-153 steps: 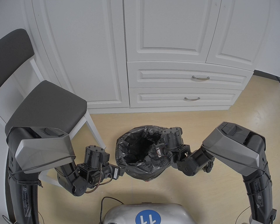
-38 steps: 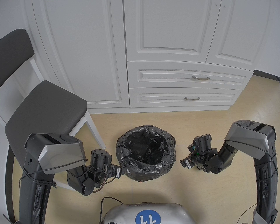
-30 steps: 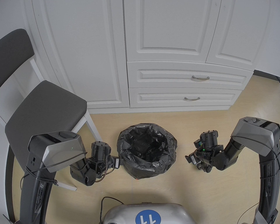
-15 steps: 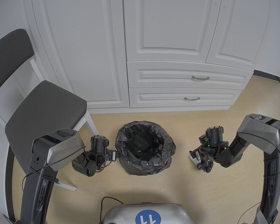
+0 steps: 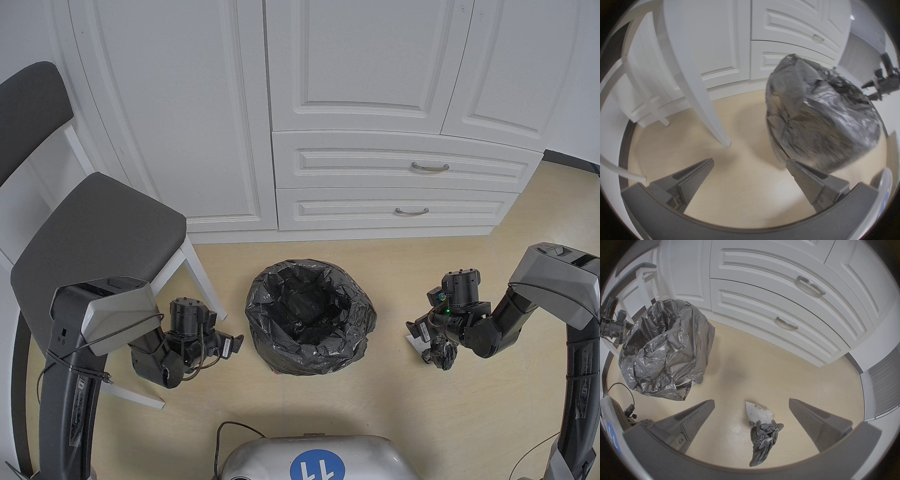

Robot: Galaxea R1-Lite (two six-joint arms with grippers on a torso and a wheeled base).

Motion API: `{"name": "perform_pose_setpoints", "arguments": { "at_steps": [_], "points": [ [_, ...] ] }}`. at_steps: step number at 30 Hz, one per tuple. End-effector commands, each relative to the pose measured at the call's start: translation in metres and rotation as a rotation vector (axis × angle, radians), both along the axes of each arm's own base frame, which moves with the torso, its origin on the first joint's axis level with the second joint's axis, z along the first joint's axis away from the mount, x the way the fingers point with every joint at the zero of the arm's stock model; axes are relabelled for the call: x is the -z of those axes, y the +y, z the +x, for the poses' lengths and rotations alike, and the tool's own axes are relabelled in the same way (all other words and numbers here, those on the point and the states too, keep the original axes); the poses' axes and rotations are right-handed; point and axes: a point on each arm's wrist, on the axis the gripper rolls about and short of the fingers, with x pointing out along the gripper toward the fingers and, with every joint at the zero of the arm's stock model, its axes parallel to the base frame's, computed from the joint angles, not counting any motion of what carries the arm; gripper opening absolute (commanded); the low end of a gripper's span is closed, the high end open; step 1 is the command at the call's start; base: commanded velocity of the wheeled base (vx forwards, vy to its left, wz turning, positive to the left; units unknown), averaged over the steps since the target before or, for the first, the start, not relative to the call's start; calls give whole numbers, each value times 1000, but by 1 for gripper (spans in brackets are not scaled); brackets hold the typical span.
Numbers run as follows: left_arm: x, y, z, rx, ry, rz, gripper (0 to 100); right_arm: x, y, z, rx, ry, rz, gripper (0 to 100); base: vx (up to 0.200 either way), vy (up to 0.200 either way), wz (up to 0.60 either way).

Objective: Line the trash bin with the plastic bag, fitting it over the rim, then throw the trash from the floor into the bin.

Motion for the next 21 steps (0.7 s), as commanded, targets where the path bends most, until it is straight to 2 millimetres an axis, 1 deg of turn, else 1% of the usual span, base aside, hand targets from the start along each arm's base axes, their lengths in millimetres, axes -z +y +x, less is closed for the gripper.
{"name": "perform_pose_setpoints", "arguments": {
  "at_steps": [1,3,4,10,11,13,17,21],
  "points": [
    [-20,34,-23,135,-2,25,100,-3,0,0,-1,-9,-1,100,0,0,0],
    [-17,34,-32,215,21,19,100,-3,0,0,-1,-7,-1,100,0,0,0],
    [-16,33,-33,223,24,16,100,-3,1,0,-3,-7,-1,100,0,0,0],
    [3,-10,-47,332,64,-12,100,1,4,-3,-13,6,-4,100,0,0,0],
    [4,-11,-47,333,64,-11,100,1,4,-3,-12,6,-5,100,0,0,0],
    [9,-22,-44,356,45,-10,100,3,5,-3,-10,9,-12,100,0,0,0],
    [6,-46,-31,394,3,-30,100,3,6,-4,-12,11,-11,100,0,0,0],
    [5,-55,-20,392,5,-25,100,3,5,-3,-9,9,-10,100,0,0,0]
  ]
}}
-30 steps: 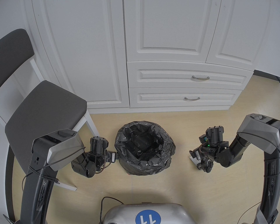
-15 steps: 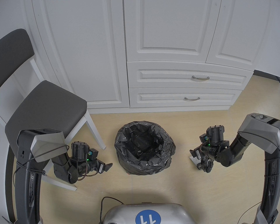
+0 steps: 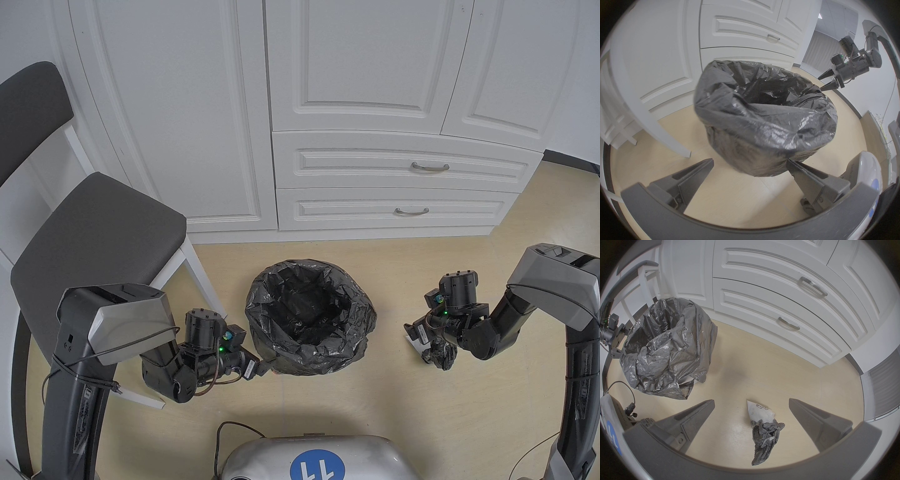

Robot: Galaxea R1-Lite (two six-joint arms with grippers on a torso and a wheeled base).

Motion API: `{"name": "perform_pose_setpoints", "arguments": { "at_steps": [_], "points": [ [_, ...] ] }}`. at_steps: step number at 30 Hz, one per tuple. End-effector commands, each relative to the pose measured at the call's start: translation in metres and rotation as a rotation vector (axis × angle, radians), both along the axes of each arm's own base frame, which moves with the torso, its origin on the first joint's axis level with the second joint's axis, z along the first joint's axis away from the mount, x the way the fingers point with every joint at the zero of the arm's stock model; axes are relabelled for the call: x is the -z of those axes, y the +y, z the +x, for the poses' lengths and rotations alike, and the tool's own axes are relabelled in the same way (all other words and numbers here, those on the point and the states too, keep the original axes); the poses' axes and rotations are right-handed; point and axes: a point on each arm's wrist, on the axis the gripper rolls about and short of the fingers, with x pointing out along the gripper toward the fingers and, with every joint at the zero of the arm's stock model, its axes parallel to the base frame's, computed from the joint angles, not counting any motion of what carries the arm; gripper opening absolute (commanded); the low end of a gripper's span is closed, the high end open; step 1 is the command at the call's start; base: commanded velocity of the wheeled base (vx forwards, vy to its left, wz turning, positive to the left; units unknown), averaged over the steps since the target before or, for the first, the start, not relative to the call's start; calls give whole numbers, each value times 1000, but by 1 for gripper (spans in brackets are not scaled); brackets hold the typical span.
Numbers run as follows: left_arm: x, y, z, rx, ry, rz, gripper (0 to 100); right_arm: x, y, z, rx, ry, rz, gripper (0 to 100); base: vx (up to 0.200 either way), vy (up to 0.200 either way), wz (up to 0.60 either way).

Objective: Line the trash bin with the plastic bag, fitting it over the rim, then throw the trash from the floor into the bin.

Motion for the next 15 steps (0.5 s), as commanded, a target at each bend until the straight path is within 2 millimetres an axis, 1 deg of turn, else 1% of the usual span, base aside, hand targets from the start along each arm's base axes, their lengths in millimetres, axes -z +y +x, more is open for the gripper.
{"name": "perform_pose_setpoints", "arguments": {
  "at_steps": [1,2,4,7,8,15],
  "points": [
    [5,-18,11,17,-2,1,100,1,0,0,0,2,-1,100,0,0,0],
    [4,-19,18,2,3,10,100,2,0,0,0,4,-1,100,0,0,0],
    [3,-20,26,-21,4,17,100,2,0,0,2,4,-1,100,0,0,0],
    [2,-20,29,-47,-4,33,100,2,-1,1,5,2,-1,100,0,0,0],
    [3,-20,29,-49,-6,33,0,1,-1,1,5,2,-1,100,0,0,0],
    [5,-16,28,-69,14,23,0,2,-2,0,6,7,-3,100,0,0,0]
  ]
}}
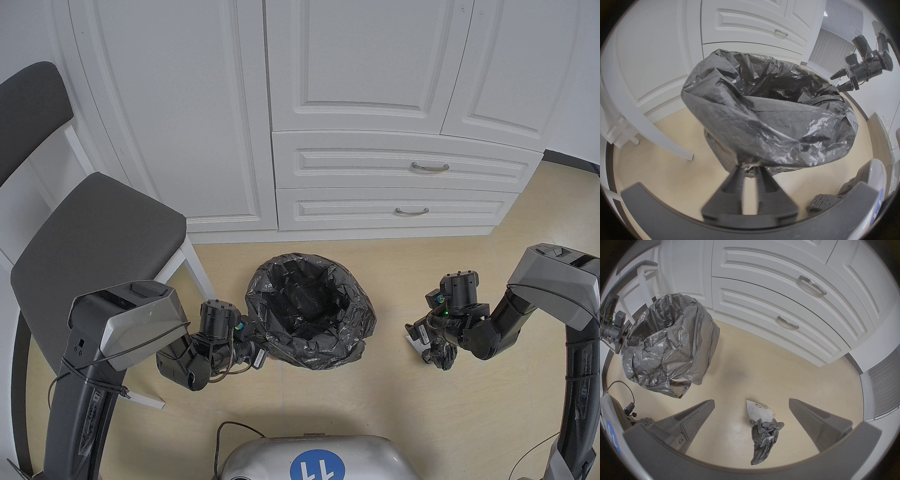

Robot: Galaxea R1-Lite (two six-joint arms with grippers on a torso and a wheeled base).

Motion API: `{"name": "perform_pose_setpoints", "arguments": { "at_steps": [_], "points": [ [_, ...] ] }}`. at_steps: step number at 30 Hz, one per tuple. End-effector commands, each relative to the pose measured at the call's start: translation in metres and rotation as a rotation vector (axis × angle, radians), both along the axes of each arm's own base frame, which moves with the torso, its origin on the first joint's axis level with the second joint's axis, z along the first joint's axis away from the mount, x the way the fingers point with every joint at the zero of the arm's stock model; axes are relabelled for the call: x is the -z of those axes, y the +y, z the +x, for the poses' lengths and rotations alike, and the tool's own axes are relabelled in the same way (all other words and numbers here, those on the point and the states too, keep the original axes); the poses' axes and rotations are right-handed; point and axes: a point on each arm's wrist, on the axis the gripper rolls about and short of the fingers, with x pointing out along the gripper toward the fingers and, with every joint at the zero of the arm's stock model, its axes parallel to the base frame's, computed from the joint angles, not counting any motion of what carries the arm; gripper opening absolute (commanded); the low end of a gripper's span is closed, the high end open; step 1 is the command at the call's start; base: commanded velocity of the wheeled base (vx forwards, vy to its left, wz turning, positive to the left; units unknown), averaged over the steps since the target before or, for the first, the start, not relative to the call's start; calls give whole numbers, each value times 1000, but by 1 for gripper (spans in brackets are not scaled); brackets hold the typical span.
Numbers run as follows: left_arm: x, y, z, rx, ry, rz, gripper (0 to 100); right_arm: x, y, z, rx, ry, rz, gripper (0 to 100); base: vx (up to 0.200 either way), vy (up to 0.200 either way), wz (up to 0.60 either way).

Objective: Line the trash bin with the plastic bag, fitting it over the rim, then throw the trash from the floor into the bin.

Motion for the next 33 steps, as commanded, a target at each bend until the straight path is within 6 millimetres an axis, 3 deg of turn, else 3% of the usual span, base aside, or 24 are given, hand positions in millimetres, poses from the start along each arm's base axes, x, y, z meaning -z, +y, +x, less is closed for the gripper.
{"name": "perform_pose_setpoints", "arguments": {
  "at_steps": [1,7,13,26,33],
  "points": [
    [3,7,1,-21,13,-1,0,1,0,0,0,4,-2,100,0,0,0],
    [2,34,12,-81,16,5,0,1,0,0,-1,4,-3,100,0,0,0],
    [-3,45,31,-102,39,15,0,2,0,-1,-4,6,-6,100,0,0,0],
    [-7,21,45,-16,96,35,0,2,0,-2,-6,9,-7,100,0,0,0],
    [-7,20,45,-13,95,35,0,0,0,-3,-6,6,-6,100,0,0,0]
  ]
}}
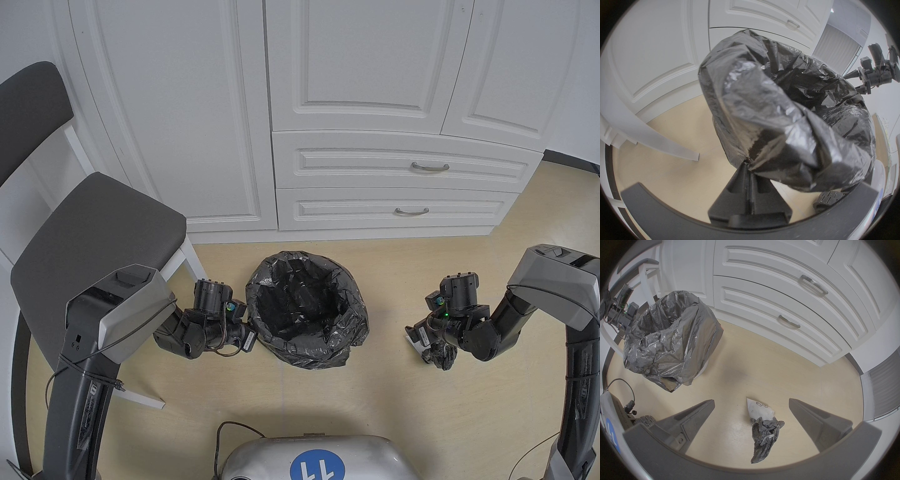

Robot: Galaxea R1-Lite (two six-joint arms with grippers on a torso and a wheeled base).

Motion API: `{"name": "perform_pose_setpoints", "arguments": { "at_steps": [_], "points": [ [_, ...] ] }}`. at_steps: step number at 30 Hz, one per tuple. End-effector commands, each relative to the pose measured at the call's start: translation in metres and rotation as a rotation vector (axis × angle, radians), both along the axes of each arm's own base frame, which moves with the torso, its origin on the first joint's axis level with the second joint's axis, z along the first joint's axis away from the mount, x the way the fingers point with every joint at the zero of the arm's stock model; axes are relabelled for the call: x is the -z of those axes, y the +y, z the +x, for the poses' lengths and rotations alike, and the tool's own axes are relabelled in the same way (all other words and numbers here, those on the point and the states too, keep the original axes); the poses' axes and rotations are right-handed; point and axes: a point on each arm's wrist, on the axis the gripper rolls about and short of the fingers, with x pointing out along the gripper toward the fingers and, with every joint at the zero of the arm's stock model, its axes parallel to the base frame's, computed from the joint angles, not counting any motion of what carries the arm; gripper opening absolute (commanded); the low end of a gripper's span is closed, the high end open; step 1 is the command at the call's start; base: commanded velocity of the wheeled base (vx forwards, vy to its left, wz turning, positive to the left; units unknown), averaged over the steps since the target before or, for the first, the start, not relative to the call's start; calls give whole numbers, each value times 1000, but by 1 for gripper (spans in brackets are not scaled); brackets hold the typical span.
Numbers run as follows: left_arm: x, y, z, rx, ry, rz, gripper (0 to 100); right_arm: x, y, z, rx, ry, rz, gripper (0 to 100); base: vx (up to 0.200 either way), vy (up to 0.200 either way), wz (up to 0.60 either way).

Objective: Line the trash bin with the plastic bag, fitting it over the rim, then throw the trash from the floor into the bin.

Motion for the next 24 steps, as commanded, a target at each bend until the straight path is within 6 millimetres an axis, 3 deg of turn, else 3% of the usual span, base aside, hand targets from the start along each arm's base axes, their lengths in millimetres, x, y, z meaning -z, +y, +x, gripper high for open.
{"name": "perform_pose_setpoints", "arguments": {
  "at_steps": [1,7,8,24],
  "points": [
    [2,-1,0,3,-4,-2,0,-1,0,-1,-1,-1,0,100,0,0,0],
    [6,9,-10,-5,31,10,0,-3,-1,-2,-4,0,1,100,0,0,0],
    [6,10,-12,7,30,4,100,-3,-2,-3,-7,1,-1,100,0,0,0],
    [8,34,-30,-28,-88,-39,100,-5,-4,-5,-11,2,-12,100,0,0,0]
  ]
}}
